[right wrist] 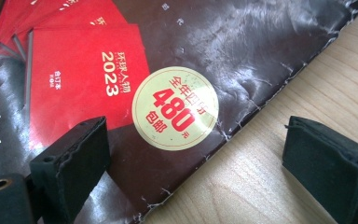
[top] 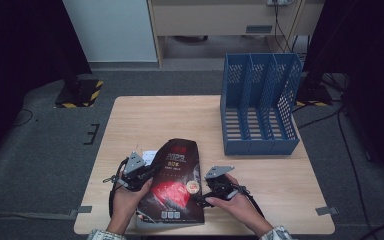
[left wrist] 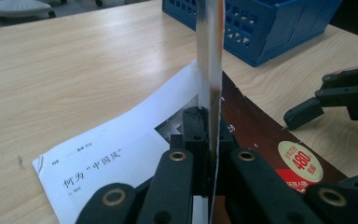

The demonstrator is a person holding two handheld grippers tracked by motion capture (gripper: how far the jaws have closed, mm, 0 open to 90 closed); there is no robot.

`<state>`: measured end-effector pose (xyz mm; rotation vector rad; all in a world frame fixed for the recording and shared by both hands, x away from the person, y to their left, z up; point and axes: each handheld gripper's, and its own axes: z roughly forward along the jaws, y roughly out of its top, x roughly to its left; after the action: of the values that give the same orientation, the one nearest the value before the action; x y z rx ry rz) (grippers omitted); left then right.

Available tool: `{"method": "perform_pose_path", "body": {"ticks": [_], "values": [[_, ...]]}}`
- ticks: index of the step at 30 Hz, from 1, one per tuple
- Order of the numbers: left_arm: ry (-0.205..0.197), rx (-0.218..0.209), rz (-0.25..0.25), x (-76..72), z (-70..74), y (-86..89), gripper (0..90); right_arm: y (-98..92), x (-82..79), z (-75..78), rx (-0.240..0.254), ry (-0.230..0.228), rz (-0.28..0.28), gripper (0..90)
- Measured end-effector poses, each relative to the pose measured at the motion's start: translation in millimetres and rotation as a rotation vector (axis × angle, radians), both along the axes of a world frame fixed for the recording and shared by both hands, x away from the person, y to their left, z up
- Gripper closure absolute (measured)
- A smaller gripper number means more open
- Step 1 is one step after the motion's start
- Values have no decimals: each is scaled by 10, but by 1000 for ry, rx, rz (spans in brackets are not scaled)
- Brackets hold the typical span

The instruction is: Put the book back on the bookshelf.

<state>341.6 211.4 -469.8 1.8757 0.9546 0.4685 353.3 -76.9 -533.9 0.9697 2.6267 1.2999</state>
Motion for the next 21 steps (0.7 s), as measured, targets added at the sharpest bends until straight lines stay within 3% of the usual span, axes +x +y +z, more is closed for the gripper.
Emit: {"method": "perform_pose_path", "body": {"ticks": [12,15,21], "values": [[-48,-25,1,-33,53,15,892,87,137,29,16,61,22,79],[-46,-30,-1,-31,49,11,890,134,150,24,17,80,40,86],[-15,-10,24,3,-5,31,853,173,152,23,10,73,39,86]]}}
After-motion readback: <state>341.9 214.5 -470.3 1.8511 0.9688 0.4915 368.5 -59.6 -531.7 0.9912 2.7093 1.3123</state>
